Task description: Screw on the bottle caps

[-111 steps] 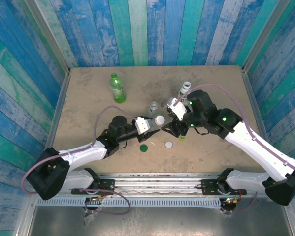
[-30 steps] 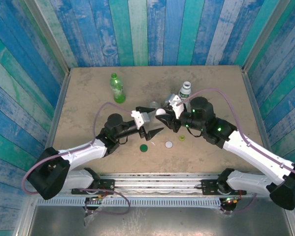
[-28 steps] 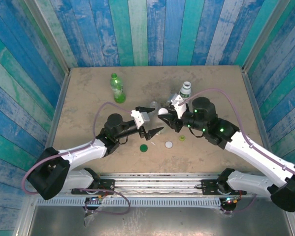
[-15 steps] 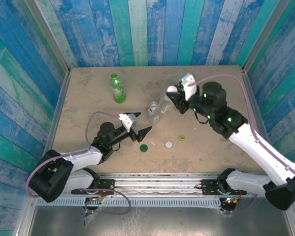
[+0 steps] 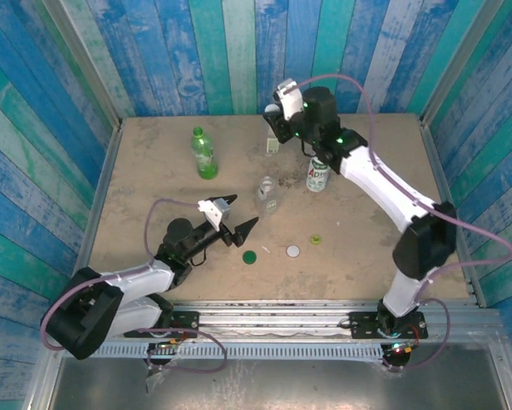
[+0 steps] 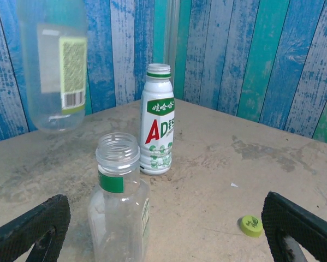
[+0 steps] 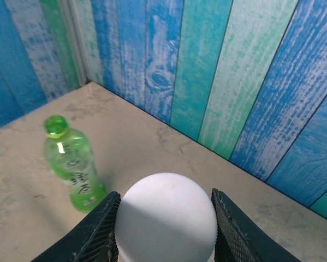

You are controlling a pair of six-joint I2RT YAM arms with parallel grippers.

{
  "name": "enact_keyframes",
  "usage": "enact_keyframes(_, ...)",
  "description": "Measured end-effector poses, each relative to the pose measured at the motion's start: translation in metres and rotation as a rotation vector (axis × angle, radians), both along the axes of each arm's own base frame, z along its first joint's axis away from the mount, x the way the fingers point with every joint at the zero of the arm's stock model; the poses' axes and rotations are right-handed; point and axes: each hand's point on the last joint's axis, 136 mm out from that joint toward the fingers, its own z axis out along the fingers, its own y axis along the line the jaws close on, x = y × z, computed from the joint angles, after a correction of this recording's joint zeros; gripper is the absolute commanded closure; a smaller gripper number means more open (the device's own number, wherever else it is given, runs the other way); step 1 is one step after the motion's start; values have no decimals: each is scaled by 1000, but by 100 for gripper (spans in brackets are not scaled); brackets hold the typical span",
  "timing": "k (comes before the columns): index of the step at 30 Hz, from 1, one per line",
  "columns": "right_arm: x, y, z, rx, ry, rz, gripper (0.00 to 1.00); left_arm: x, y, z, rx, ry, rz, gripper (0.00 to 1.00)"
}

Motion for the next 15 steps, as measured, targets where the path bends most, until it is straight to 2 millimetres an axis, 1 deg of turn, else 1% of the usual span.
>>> enact_keyframes(3,23,10,-22,-28,19,-13,70,-1,3,-1,3,-1,12,6)
enact_keyframes(6,40,18,-43,-50,37,-22,69,-1,4,-4,10,5,20,6)
enact_keyframes(12,63,28,-81,-67,94,-34,68,-1,6,-10,27,18,30,6)
enact_keyframes(15,69,28,-98,-69,130,-46,67,-1,6,-10,29,20,30,6)
